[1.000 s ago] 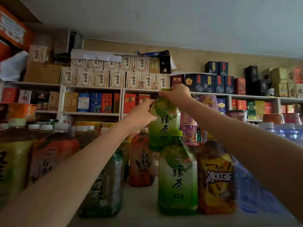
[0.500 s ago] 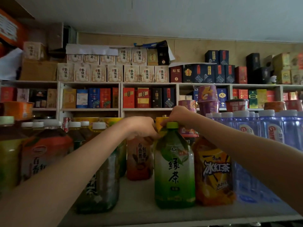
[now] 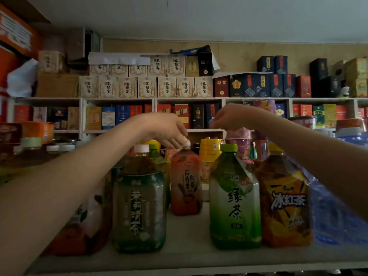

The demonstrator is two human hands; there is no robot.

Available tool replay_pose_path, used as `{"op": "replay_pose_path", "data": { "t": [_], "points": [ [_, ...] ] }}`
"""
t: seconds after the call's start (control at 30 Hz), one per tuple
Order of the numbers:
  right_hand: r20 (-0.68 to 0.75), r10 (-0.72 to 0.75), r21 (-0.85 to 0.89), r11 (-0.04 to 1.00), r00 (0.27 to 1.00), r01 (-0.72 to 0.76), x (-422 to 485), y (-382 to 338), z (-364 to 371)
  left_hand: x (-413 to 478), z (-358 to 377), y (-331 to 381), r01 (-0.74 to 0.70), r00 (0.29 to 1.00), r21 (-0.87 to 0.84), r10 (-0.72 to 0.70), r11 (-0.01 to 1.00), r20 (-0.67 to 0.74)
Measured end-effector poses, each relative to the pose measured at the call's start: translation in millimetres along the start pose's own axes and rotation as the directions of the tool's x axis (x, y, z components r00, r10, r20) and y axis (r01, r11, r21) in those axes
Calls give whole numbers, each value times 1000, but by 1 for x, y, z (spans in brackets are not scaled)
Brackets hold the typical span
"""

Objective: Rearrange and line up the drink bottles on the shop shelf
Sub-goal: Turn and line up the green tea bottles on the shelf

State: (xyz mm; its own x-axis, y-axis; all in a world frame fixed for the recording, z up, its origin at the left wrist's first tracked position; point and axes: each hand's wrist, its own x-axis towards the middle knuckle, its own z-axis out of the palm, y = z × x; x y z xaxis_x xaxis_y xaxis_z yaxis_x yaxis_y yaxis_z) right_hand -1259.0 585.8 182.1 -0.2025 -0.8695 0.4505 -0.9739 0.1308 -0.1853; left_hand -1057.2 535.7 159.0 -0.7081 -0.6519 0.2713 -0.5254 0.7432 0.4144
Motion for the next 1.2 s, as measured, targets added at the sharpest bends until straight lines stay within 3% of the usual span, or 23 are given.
{"op": "replay_pose_path", "data": {
  "t": [0.1, 0.23, 0.4, 0.53, 0.77, 0.97, 1.1, 1.2],
  "points": [
    [71, -159, 138, 979, 985, 148, 12, -47, 1, -9, -24, -21, 29, 998, 105, -24, 994, -57],
    [223, -239, 176, 963, 945, 202, 40, -101, 32, -26, -47, -42, 45, 995, 242, -22, 969, -96],
    [304, -123, 54, 992, 945, 111, 80, -135, 87, -41, -61, -68, 53, 994, 333, -18, 941, -107],
    [354, 33, 50, 997, 935, -54, 103, -144, 112, -44, -67, -85, 66, 992, 291, -31, 954, -123],
    [177, 76, 19, 997, 981, -80, 114, -139, 142, -43, -68, -100, 59, 987, 234, -22, 970, -157],
    [69, 42, 123, 991, 997, -51, 118, -138, 140, -40, -70, -112, 98, 968, 113, -69, 989, -242],
    [-53, 66, 282, 958, 996, -48, 122, -138, 114, -34, -73, -111, 104, 947, 66, -79, 992, -310],
    [-161, 110, 481, 877, 981, -20, 126, -136, 76, -27, -72, -103, 70, 939, 15, -61, 997, -338]
  ]
}}
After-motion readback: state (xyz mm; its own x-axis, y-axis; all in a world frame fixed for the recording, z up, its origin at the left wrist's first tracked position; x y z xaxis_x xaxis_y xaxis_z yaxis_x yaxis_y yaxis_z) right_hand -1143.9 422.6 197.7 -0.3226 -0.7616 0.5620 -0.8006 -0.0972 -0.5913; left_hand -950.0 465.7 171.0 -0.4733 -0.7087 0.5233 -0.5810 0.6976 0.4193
